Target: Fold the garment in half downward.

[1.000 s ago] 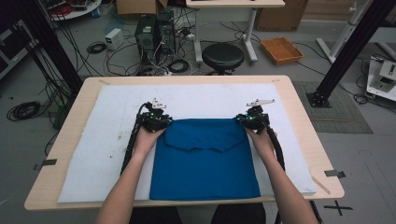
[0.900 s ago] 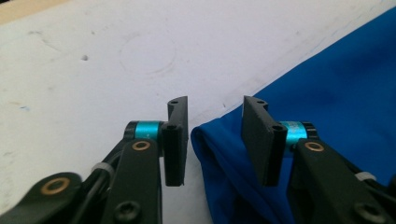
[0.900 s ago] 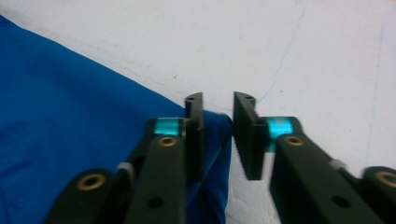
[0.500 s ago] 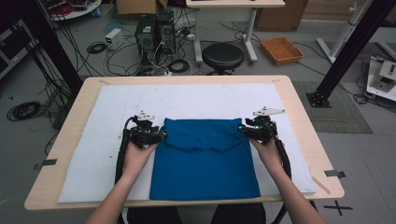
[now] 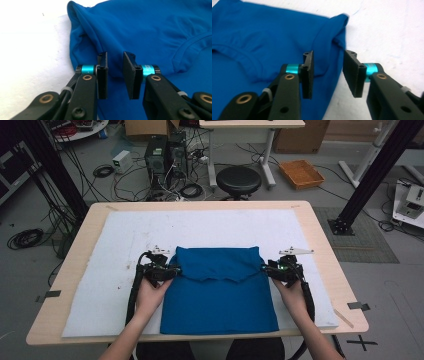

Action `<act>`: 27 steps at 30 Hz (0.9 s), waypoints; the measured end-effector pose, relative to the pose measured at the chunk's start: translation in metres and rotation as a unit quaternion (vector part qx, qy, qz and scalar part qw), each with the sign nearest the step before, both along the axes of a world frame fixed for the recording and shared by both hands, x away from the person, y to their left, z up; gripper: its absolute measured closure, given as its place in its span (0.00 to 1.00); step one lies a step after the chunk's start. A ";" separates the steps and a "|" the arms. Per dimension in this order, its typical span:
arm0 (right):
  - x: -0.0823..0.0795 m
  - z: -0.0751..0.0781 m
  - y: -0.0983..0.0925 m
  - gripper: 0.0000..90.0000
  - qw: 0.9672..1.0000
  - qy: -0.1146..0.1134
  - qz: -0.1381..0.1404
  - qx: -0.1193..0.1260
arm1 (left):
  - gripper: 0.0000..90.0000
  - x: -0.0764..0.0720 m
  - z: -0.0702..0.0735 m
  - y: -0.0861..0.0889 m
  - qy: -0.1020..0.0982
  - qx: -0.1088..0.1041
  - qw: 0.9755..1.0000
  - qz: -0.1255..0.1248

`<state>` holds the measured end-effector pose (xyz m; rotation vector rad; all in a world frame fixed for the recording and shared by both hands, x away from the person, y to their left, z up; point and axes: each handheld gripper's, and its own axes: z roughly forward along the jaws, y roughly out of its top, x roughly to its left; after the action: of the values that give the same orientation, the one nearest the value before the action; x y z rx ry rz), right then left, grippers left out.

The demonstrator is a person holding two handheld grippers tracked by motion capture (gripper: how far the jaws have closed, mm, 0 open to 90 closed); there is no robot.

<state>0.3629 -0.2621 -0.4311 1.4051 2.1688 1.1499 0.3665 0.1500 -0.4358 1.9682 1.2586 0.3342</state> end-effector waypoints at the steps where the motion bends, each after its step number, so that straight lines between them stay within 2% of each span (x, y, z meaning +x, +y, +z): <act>1: -0.001 -0.001 0.002 0.72 1.000 0.000 0.005 -0.005 | 0.85 0.000 0.000 -0.001 -0.001 0.003 1.000 0.002; 7: 0.006 -0.006 0.015 0.73 1.000 0.015 0.009 -0.019 | 0.92 -0.001 -0.001 -0.003 -0.001 0.006 1.000 -0.001; 8: 0.007 -0.008 0.017 0.76 1.000 0.019 0.011 -0.022 | 0.93 -0.001 -0.001 -0.003 0.000 0.006 1.000 -0.002; 10: 0.009 -0.011 0.019 0.87 0.999 0.023 0.021 -0.028 | 0.96 -0.001 -0.001 -0.003 -0.001 0.004 1.000 -0.003; 13: 0.006 -0.009 0.021 0.97 0.999 0.006 0.034 -0.036 | 0.99 -0.002 0.001 -0.002 -0.006 0.000 1.000 -0.002; 17: 0.003 -0.003 0.019 0.98 0.999 -0.007 0.039 -0.031 | 0.99 -0.003 0.005 0.001 -0.012 -0.006 1.000 -0.004; 21: 0.001 -0.001 0.016 0.98 0.999 -0.009 0.038 -0.024 | 1.00 -0.004 0.007 0.002 -0.014 -0.012 1.000 -0.002; 23: 0.001 -0.001 0.015 0.98 0.999 -0.010 0.040 -0.022 | 0.99 -0.003 0.006 0.004 -0.007 -0.014 1.000 -0.002; 24: 0.001 -0.001 0.015 0.98 0.999 -0.009 0.040 -0.022 | 0.97 -0.002 0.005 0.004 -0.003 -0.014 1.000 0.003; 26: 0.002 -0.002 0.015 0.98 0.999 -0.006 0.039 -0.020 | 0.83 0.000 0.003 0.005 0.009 -0.013 1.000 0.009; 27: 0.002 -0.003 0.015 0.98 0.999 -0.005 0.038 -0.021 | 0.81 0.001 0.002 0.004 0.010 -0.013 1.000 0.010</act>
<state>0.3646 -0.2472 -0.4336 1.3072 2.2437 1.1293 0.3673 0.1543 -0.4343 1.9417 1.2894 0.3073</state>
